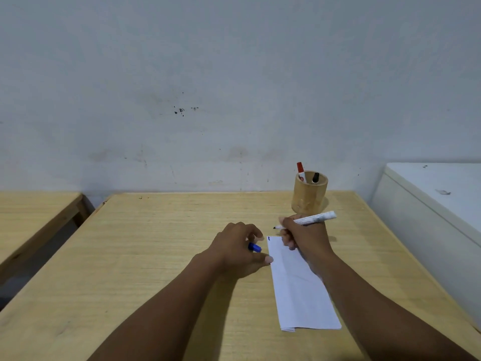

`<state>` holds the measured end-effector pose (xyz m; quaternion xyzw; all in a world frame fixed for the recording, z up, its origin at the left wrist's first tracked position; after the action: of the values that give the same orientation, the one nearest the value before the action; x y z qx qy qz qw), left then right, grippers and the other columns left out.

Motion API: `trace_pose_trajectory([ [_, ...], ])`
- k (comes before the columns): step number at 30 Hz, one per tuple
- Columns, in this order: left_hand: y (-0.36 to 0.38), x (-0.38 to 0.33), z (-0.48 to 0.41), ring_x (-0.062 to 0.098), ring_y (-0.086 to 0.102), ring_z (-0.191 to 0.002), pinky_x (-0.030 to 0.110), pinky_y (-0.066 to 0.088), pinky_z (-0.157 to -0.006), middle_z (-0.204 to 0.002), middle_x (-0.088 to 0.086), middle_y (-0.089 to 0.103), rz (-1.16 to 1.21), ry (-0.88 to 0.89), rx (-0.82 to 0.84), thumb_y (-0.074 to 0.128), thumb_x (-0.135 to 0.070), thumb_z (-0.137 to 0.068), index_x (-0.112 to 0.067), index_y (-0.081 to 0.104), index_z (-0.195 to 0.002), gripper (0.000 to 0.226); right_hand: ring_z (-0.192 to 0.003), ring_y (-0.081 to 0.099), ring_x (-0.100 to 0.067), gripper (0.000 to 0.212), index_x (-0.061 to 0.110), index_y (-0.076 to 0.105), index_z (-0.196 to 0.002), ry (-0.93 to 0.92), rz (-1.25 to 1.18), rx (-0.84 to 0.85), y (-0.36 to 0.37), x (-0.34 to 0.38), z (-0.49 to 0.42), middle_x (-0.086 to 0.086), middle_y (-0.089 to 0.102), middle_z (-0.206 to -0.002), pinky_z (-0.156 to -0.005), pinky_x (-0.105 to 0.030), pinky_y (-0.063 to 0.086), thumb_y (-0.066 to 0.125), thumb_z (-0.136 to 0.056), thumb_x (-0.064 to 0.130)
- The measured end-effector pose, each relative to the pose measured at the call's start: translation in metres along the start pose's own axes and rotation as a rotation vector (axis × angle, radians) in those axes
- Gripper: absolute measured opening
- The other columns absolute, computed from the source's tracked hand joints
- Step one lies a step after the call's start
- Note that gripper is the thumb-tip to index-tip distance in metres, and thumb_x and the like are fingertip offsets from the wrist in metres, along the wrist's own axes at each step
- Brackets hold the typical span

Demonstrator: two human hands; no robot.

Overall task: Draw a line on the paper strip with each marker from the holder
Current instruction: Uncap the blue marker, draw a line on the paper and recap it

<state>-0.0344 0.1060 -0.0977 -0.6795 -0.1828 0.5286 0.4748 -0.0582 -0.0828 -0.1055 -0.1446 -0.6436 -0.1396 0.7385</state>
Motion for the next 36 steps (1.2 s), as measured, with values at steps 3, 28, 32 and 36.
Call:
trace_pose_trajectory([
  [3, -0.012, 0.002, -0.001, 0.011, 0.063, -0.095, 0.029, 0.054, -0.085, -0.104, -0.007, 0.073, -0.023, 0.037, 0.041, 0.076, -0.028, -0.082, -0.025, 0.078, -0.103, 0.021, -0.044, 0.049, -0.010, 0.010, 0.008, 0.069, -0.084, 0.088, -0.260, -0.068, -0.013, 0.012, -0.003, -0.004, 0.060, -0.058, -0.042, -0.021, 0.035, 0.075, -0.087, 0.015],
  [28, -0.057, -0.065, -0.027, 0.020, 0.066, -0.083, 0.031, 0.042, -0.072, -0.097, 0.001, 0.076, 1.256, -0.135, -0.298, 0.074, -0.027, -0.091, -0.016, 0.077, -0.096, 0.013, -0.054, 0.069, -0.016, 0.013, 0.002, 0.071, -0.094, 0.046, -0.611, 0.141, -0.006, 0.076, 0.021, -0.010, 0.073, -0.069, -0.049, -0.023, 0.048, 0.071, -0.090, 0.015],
  [32, -0.056, -0.064, -0.034, 0.020, 0.062, -0.088, 0.031, 0.043, -0.073, -0.104, 0.002, 0.073, 1.313, -0.168, -0.330, 0.075, -0.027, -0.089, -0.017, 0.077, -0.093, 0.011, -0.054, 0.069, -0.016, 0.011, 0.003, 0.070, -0.095, 0.054, -0.646, 0.137, -0.005, 0.075, 0.014, -0.010, 0.073, -0.069, -0.049, -0.023, 0.047, 0.070, -0.090, 0.013],
  [36, -0.055, -0.062, -0.042, 0.019, 0.064, -0.089, 0.030, 0.045, -0.074, -0.103, 0.001, 0.074, 1.344, -0.181, -0.342, 0.075, -0.027, -0.090, -0.015, 0.076, -0.100, 0.016, -0.054, 0.068, -0.014, 0.013, 0.002, 0.070, -0.095, 0.062, -0.678, 0.140, -0.003, 0.075, 0.006, -0.010, 0.073, -0.069, -0.048, -0.022, 0.047, 0.068, -0.091, 0.014],
])
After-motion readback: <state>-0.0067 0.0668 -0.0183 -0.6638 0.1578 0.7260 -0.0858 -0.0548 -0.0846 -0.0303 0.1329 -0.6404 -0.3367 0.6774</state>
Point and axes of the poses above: each hand's wrist, its own z-axis away from the middle knuckle, its own y-axis out of the palm, x = y × z, the point moved 6 cm from there along -z, towards the middle knuckle
